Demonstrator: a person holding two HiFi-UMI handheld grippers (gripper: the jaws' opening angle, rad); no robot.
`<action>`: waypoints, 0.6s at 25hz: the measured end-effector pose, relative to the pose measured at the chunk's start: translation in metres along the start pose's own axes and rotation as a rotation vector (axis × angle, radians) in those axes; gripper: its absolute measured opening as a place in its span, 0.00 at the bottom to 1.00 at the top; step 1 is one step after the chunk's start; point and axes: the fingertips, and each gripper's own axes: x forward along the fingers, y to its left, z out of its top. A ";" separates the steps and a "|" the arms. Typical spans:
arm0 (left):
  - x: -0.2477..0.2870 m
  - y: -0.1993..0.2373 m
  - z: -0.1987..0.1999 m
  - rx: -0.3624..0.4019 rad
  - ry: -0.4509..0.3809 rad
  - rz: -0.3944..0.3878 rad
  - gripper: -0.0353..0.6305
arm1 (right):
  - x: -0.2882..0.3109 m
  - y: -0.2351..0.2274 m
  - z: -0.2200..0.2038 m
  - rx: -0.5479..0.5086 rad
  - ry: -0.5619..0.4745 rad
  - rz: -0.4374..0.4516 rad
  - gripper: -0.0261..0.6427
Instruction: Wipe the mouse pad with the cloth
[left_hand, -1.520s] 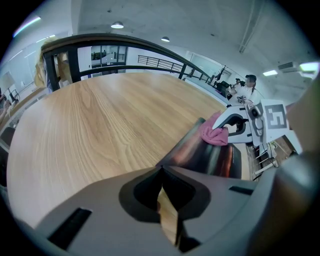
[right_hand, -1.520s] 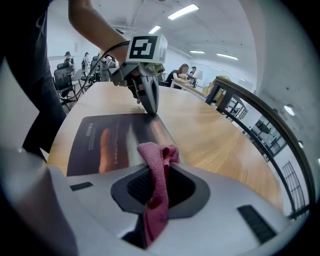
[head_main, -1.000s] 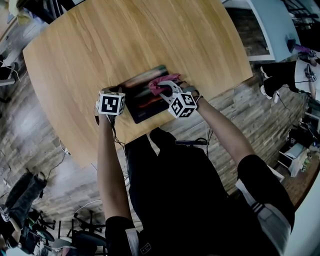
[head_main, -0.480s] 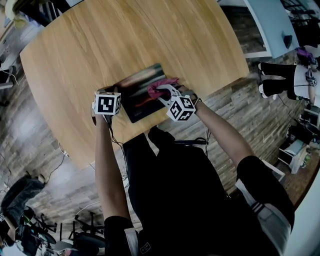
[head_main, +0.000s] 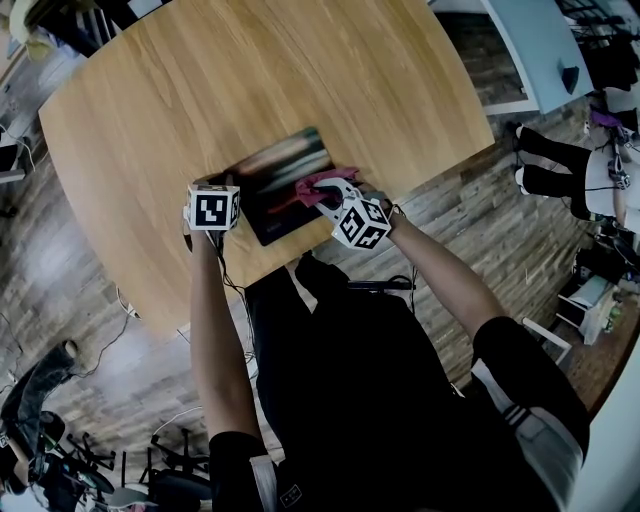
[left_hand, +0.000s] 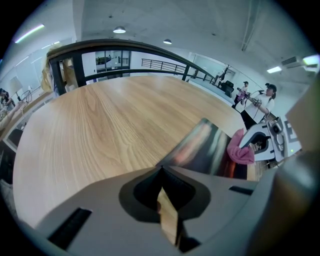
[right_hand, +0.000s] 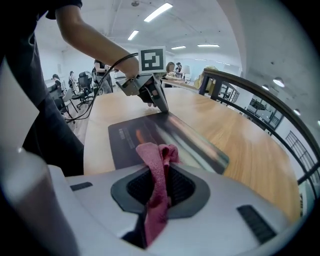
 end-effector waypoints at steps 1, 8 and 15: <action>0.000 0.000 -0.001 -0.002 -0.002 0.001 0.09 | -0.001 0.002 0.000 0.019 -0.001 0.003 0.13; 0.000 0.001 0.001 -0.009 -0.020 0.009 0.09 | -0.004 0.007 0.002 0.166 -0.001 0.026 0.13; 0.000 0.002 0.002 -0.019 -0.028 0.015 0.09 | -0.004 0.024 0.011 0.273 -0.006 0.093 0.13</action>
